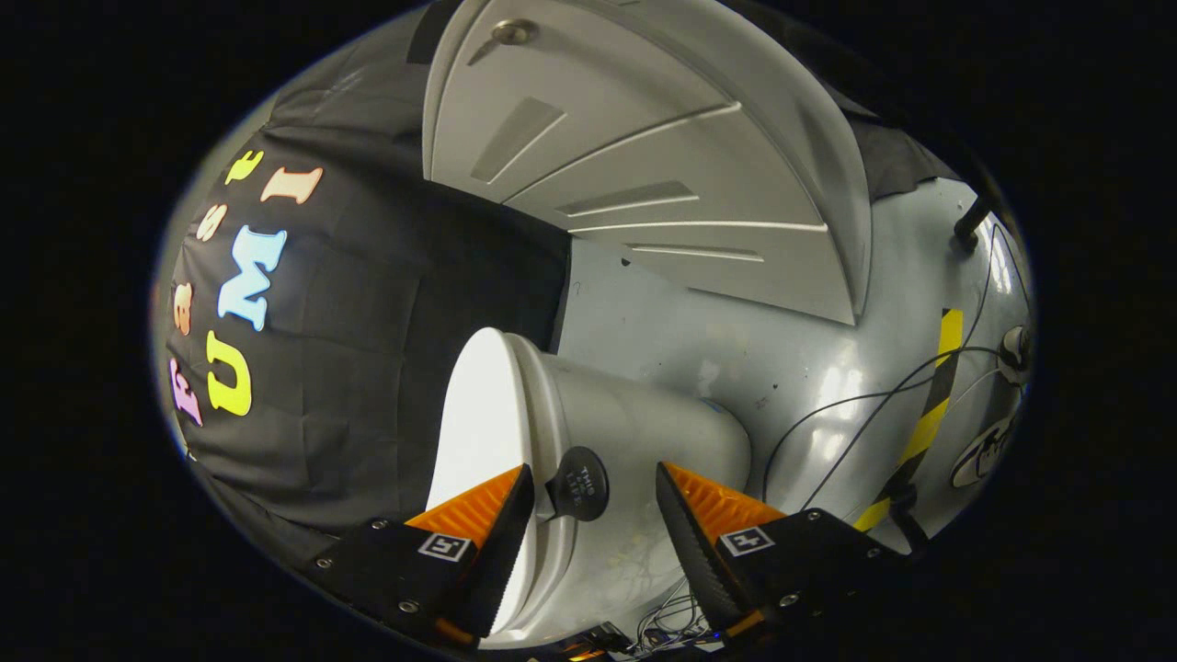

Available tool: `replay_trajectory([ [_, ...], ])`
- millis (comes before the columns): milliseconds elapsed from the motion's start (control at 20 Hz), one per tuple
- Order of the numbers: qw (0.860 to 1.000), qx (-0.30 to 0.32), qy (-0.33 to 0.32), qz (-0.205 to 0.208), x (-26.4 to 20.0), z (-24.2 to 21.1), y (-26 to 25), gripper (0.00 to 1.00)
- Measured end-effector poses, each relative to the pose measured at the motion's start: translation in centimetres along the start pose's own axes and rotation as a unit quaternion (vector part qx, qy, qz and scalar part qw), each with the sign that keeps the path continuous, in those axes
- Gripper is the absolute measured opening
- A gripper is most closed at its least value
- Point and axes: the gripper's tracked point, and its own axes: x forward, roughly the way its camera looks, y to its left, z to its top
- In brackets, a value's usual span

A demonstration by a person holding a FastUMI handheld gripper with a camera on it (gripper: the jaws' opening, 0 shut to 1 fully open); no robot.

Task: Open the toilet lid.

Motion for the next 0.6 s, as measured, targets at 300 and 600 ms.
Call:
replay_trajectory([
  [300,0.999,0.009,0.018,0.031,1.2,-0.7,0.0,0.63],
  [600,0.998,0.011,0.018,0.053,0.9,-0.6,1.0,0.3],
])
